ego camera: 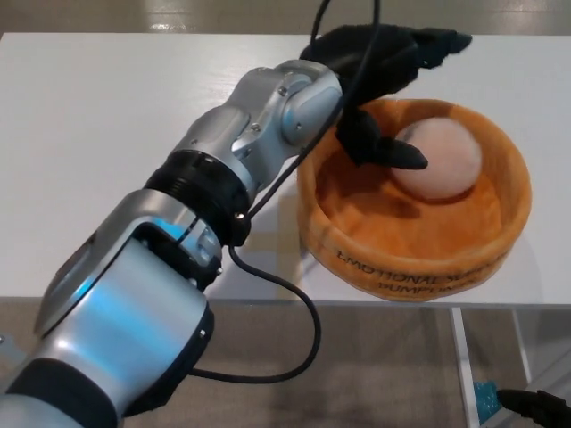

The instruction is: Use the left hand to pick up the pink round toy on the left and place it inside the orange plate on the desk.

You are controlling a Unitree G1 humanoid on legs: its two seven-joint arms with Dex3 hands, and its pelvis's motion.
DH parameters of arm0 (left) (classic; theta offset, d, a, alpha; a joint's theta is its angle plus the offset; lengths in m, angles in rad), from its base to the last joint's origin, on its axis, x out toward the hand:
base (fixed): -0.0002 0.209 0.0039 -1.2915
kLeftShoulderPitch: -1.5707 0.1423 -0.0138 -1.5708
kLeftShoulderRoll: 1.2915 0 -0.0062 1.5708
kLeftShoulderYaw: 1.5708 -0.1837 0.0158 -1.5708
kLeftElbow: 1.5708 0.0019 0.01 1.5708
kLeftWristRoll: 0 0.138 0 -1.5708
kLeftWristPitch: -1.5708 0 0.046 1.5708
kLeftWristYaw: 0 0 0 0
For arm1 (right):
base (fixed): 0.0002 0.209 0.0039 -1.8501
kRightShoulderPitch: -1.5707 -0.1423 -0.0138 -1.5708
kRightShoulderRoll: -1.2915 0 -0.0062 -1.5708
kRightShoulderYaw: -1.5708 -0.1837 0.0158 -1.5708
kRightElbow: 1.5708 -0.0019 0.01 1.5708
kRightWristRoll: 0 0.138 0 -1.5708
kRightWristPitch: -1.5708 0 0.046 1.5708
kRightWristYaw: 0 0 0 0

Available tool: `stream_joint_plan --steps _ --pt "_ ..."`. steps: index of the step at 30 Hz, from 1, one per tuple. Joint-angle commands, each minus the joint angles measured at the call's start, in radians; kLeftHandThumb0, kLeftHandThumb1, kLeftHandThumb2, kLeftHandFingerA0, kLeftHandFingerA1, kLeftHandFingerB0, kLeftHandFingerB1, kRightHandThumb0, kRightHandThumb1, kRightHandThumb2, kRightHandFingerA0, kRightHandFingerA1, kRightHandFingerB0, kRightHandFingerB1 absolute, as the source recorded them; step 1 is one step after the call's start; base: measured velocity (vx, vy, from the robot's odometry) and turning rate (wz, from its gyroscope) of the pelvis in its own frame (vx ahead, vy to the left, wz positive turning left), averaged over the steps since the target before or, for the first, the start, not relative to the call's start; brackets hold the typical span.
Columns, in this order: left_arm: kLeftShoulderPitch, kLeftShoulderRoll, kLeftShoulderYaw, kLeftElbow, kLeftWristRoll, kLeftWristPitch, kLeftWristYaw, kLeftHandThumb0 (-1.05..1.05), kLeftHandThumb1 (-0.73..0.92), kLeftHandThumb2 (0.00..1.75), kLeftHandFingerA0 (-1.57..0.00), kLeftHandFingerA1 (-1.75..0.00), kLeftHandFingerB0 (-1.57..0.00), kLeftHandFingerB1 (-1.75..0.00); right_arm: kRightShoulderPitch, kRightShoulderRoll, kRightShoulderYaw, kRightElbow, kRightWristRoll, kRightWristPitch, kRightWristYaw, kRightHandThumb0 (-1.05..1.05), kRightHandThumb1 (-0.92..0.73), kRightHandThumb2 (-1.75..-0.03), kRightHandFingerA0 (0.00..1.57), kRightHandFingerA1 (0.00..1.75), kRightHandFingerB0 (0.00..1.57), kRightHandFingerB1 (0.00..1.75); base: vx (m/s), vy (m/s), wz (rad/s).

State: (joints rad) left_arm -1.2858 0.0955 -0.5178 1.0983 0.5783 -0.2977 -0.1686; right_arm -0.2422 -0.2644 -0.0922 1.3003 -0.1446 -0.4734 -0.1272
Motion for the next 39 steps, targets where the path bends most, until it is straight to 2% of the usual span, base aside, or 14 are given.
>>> stream_joint_plan --steps 1,14,15,21,22,23,24,27,28,30,31,36,37,39 --pt "-0.011 -0.014 -0.014 -0.033 -0.005 0.075 -0.168 -1.0 0.64 1.03 0.0 0.0 0.0 -0.05 0.011 -0.006 -0.002 0.003 0.006 -0.009 0.013 -0.38 -0.55 -0.57 0.74 0.62 0.62 0.43 0.0 0.0 0.0" --pt "0.045 0.103 0.074 -0.32 -0.083 0.055 -0.278 -0.97 0.62 1.04 0.0 -0.02 0.0 -0.07 0.004 -0.01 0.0 0.002 0.002 -0.009 0.011 -0.37 -0.54 -0.57 0.75 0.59 0.61 0.44 0.0 0.0 0.0" --pt "0.092 0.16 0.117 -0.504 -0.123 0.076 -0.333 -0.9 0.56 1.0 0.0 -0.06 0.0 -0.11 0.003 -0.011 0.001 0.0 0.001 -0.005 0.009 -0.36 -0.54 -0.57 0.75 0.6 0.62 0.44 0.0 0.0 0.0" --pt "0.19 0.248 0.199 -0.804 -0.208 0.12 -0.424 -0.89 0.55 0.92 0.0 -0.02 -0.01 -0.08 0.002 -0.016 0.001 0.001 0.001 0.0 0.016 -0.36 -0.55 -0.57 0.73 0.59 0.61 0.43 0.0 0.0 0.0" --pt "0.249 0.275 0.24 -0.903 -0.251 0.099 -0.418 -0.58 0.37 0.71 0.0 -0.17 -0.08 -0.23 0.005 -0.016 0.002 0.002 0.001 -0.002 0.017 -0.37 -0.55 -0.57 0.73 0.59 0.61 0.44 0.0 0.0 0.0" --pt "0.249 0.275 0.24 -0.903 -0.251 0.099 -0.418 -0.58 0.37 0.71 0.0 -0.17 -0.08 -0.23 0.005 -0.016 0.002 0.002 0.001 -0.002 0.017 -0.37 -0.55 -0.57 0.73 0.59 0.61 0.44 0.0 0.0 0.0" --pt "0.373 0.323 0.308 -1.099 -0.305 0.08 -0.405 -0.32 0.45 0.56 0.0 -0.24 -0.07 -0.26 0.013 -0.015 -0.002 0.003 0.006 -0.005 0.024 -0.38 -0.56 -0.57 0.72 0.57 0.61 0.43 0.0 0.0 0.0" --pt "0.448 0.351 0.35 -1.218 -0.346 0.098 -0.421 -0.39 0.4 0.63 -0.04 -0.23 -0.09 -0.31 0.014 -0.014 -0.003 0.004 0.006 -0.003 0.024 -0.39 -0.55 -0.57 0.72 0.58 0.62 0.43 0.0 0.0 0.0" --pt "0.48 0.365 0.372 -1.265 -0.372 0.104 -0.431 -0.27 0.45 0.54 -0.08 -0.29 -0.14 -0.28 0.015 -0.013 -0.002 0.004 0.005 -0.005 0.022 -0.39 -0.55 -0.57 0.72 0.57 0.62 0.43 0.0 0.0 0.0" --pt "0.517 0.381 0.397 -1.322 -0.402 0.115 -0.443 -0.27 0.45 0.54 -0.08 -0.29 -0.14 -0.28 0.017 -0.012 0.0 0.004 0.003 -0.007 0.02 -0.39 -0.55 -0.57 0.72 0.57 0.62 0.43 0.0 0.0 0.0" --pt "0.579 0.404 0.448 -1.372 -0.49 0.099 -0.458 -0.09 0.47 0.55 -0.17 -0.37 -0.2 -0.29 0.018 -0.012 -0.002 0.006 0.005 -0.006 0.022 -0.38 -0.55 -0.57 0.73 0.6 0.61 0.44 0.0 0.0 0.0" --pt "0.762 0.469 0.605 -1.517 -0.705 0.098 -0.511 -0.03 0.55 0.57 -0.18 -0.38 -0.28 -0.31 0.021 -0.015 0.005 0.007 -0.004 0.0 0.018 -0.39 -0.55 -0.57 0.73 0.57 0.61 0.44 0.0 0.0 0.0" --pt "0.81 0.486 0.654 -1.552 -0.761 0.099 -0.529 0.01 0.39 0.87 -0.12 -0.51 -0.17 -0.49 0.019 -0.015 0.004 0.007 -0.003 0.004 0.017 -0.39 -0.55 -0.57 0.73 0.58 0.62 0.44 0.0 0.0 0.0" --pt "0.886 0.515 0.735 -1.603 -0.847 0.102 -0.56 -0.01 0.43 0.9 -0.11 -0.51 -0.18 -0.5 0.014 -0.013 0.001 0.008 0.002 0.009 0.018 -0.38 -0.54 -0.57 0.74 0.6 0.62 0.44 0.0 0.0 0.0"
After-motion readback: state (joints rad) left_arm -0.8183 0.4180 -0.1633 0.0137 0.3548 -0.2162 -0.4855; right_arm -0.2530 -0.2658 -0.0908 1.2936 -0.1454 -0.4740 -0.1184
